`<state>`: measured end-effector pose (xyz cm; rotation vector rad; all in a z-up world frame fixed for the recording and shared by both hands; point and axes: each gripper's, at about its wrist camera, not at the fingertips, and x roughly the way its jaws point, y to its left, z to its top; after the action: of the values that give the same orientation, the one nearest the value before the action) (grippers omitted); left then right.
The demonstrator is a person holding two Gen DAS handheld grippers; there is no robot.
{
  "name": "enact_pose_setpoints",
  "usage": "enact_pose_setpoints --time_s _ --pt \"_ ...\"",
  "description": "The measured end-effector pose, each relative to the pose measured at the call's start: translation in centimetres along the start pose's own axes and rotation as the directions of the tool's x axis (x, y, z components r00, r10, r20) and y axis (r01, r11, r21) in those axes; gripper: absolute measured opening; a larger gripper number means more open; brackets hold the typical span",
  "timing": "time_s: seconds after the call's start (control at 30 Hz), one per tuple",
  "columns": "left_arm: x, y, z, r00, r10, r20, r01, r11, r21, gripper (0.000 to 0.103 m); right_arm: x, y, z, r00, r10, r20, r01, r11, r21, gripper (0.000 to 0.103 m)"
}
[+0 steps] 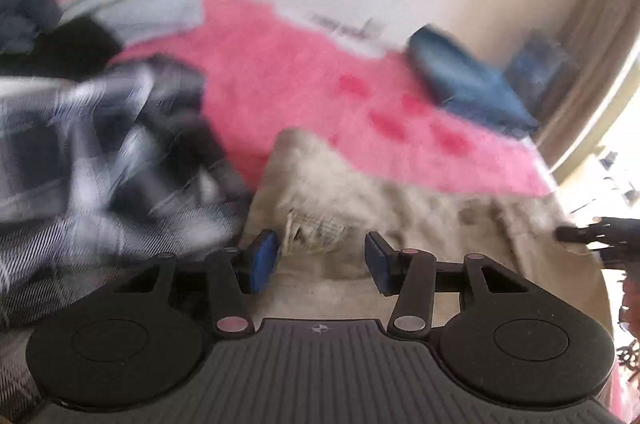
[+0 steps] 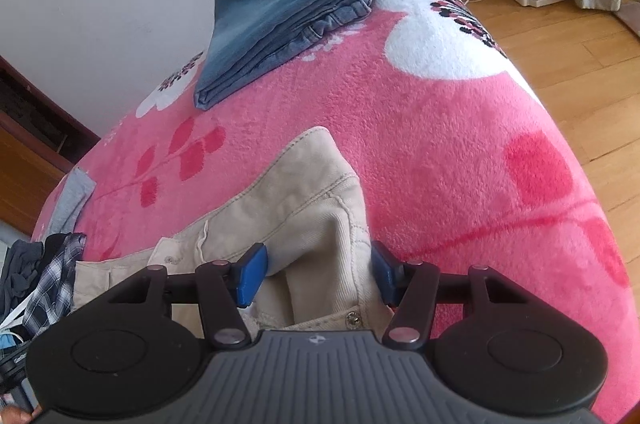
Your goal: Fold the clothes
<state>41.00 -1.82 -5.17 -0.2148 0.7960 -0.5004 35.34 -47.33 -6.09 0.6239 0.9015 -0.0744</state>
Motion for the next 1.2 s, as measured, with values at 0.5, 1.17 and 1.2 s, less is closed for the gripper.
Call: enact_pose_setpoints --time_s 0.5,1.17,1.2 --pt "4.7 -1.2 3.5 0.988 0.151 -0.011 -0.148 0.981 0.122 0.067 0.1 -0.7 -0.3 0.999 0.03 0.014 -0.03 1.0 0.001 0.058" --pt "3.4 -12.1 4.4 0.922 0.187 0.339 -0.34 0.809 0.479 0.009 -2.1 8.6 -0.4 0.946 -0.164 0.279 0.277 0.858 -0.433 0.01" --pt "3.8 -12.6 5.0 0.917 0.188 0.351 -0.351 0.798 0.491 0.009 -2.1 9.0 0.1 0.94 -0.173 0.294 0.295 0.844 -0.447 0.01"
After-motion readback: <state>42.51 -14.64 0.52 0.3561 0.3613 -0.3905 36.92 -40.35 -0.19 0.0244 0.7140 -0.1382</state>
